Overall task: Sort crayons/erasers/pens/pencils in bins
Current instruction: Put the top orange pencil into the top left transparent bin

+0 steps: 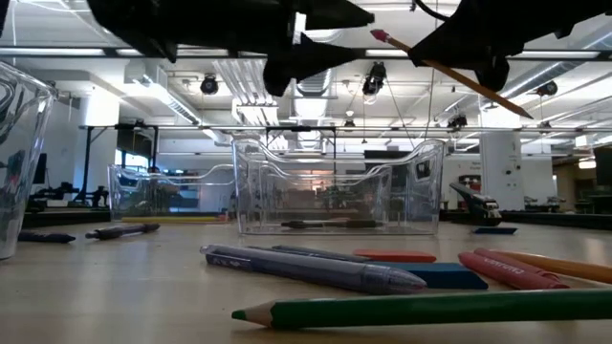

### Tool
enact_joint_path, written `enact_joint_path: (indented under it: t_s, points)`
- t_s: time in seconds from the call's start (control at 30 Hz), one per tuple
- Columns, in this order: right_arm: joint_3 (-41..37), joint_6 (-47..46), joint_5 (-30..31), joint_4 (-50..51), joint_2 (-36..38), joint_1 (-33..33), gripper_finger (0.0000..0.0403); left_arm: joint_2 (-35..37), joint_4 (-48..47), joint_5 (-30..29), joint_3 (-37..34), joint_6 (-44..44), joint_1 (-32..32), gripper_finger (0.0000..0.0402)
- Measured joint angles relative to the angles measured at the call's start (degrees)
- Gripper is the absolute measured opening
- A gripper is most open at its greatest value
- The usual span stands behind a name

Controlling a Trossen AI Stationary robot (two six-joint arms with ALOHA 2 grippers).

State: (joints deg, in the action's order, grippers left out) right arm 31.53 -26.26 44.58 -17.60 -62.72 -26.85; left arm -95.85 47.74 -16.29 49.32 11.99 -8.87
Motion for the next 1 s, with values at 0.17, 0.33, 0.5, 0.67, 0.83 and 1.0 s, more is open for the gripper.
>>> enact_joint_path:
  t_s: [0.17,0.33,0.5,0.67,0.83,1.0]
  points:
    - [0.00,0.41,-0.06,-2.88,-1.83,0.00,0.0023,-2.72,-1.79,-0.22,3.81,2.74,0.35,0.0293]
    - [-0.02,0.75,-1.35,-4.19,-3.35,0.13,0.0023,-5.30,-1.63,-0.17,5.91,6.78,0.57,0.0299]
    - [-0.02,0.38,-1.53,-5.01,-4.97,0.13,0.0023,-6.78,-1.74,-0.78,6.47,8.97,1.32,0.0297]
    - [-0.02,0.69,-1.57,-6.26,-6.04,0.13,0.0023,-6.78,-1.57,-0.99,6.36,10.09,1.91,0.0258]
    - [-0.02,0.94,-1.53,-6.74,-6.10,0.15,0.0023,-6.78,-1.39,-1.01,6.36,9.75,1.86,0.0169]
    - [-0.03,1.20,-1.10,-6.51,-6.10,0.33,0.0023,-6.76,-1.13,-0.51,6.36,8.54,1.80,0.0048]
